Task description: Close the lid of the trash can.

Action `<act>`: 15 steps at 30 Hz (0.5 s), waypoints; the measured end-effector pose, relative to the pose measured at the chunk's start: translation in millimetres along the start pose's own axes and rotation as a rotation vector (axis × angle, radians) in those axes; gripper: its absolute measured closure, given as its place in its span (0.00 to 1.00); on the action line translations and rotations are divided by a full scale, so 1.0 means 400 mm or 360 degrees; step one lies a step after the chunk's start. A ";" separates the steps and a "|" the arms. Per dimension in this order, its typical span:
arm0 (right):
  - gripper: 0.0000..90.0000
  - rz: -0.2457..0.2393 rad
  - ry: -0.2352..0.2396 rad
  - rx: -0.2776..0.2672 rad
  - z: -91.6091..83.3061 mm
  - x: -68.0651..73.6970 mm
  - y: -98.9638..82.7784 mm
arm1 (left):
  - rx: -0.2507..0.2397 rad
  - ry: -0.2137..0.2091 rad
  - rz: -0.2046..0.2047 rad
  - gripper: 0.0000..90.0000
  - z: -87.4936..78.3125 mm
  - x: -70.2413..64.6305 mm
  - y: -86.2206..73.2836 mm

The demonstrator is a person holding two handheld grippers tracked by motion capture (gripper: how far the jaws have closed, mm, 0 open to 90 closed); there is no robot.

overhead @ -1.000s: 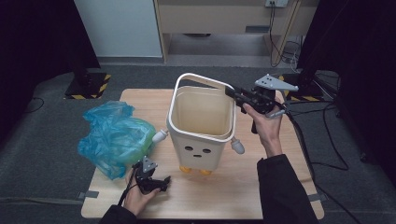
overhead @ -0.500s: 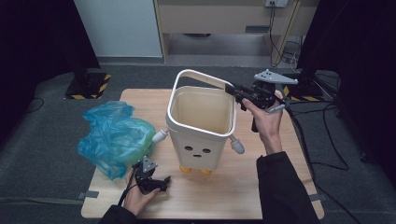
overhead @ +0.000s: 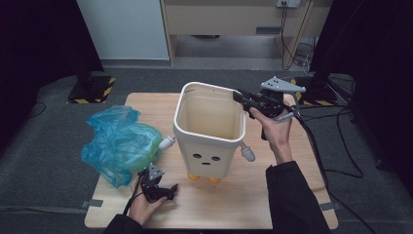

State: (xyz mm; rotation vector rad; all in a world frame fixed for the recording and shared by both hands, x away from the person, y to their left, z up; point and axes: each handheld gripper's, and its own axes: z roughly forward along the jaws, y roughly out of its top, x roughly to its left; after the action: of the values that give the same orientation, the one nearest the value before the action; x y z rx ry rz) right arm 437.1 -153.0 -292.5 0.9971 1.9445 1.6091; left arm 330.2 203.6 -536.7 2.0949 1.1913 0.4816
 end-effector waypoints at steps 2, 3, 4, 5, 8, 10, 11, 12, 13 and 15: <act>0.84 -0.0011 -0.0016 -0.0005 0.001 0.002 -0.001 | 0.0005 0.0002 0.0008 0.00 0.000 0.001 0.000; 0.85 -0.0010 -0.0025 -0.0011 0.002 0.003 -0.001 | 0.0005 0.0002 0.0007 0.00 0.000 0.001 0.000; 0.85 -0.0013 -0.0037 -0.0024 0.002 0.004 -0.002 | 0.0005 0.0002 0.0007 0.00 0.000 0.001 0.000; 0.86 -0.0012 -0.0046 -0.0040 0.001 0.005 -0.001 | 0.0005 0.0002 0.0007 0.00 0.000 0.001 0.000; 0.86 0.0000 -0.0049 -0.0057 0.002 0.008 0.002 | 0.0006 0.0002 0.0007 0.00 -0.001 0.001 0.000; 0.86 -0.0016 -0.0064 -0.0044 0.002 0.012 0.006 | 0.0006 0.0002 0.0007 0.00 -0.001 0.001 0.000; 0.86 -0.0018 -0.0068 -0.0041 0.002 0.014 0.009 | 0.0007 0.0004 0.0010 0.00 -0.001 0.001 0.000; 0.86 -0.0011 -0.0072 -0.0034 0.002 0.017 0.012 | 0.0007 0.0005 0.0015 0.00 -0.001 0.002 0.000; 0.86 -0.0008 -0.0081 -0.0027 0.001 0.018 0.016 | 0.0006 0.0005 0.0015 0.00 -0.001 0.002 0.000; 0.86 -0.0010 -0.0092 -0.0014 -0.002 0.022 0.024 | 0.0007 0.0005 0.0015 0.00 -0.001 0.002 0.000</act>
State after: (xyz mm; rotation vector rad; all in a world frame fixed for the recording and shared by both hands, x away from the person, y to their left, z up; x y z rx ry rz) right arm 433.4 -146.3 -281.9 1.0220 1.8987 1.5668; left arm 330.5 204.2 -536.4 2.1047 1.1858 0.4871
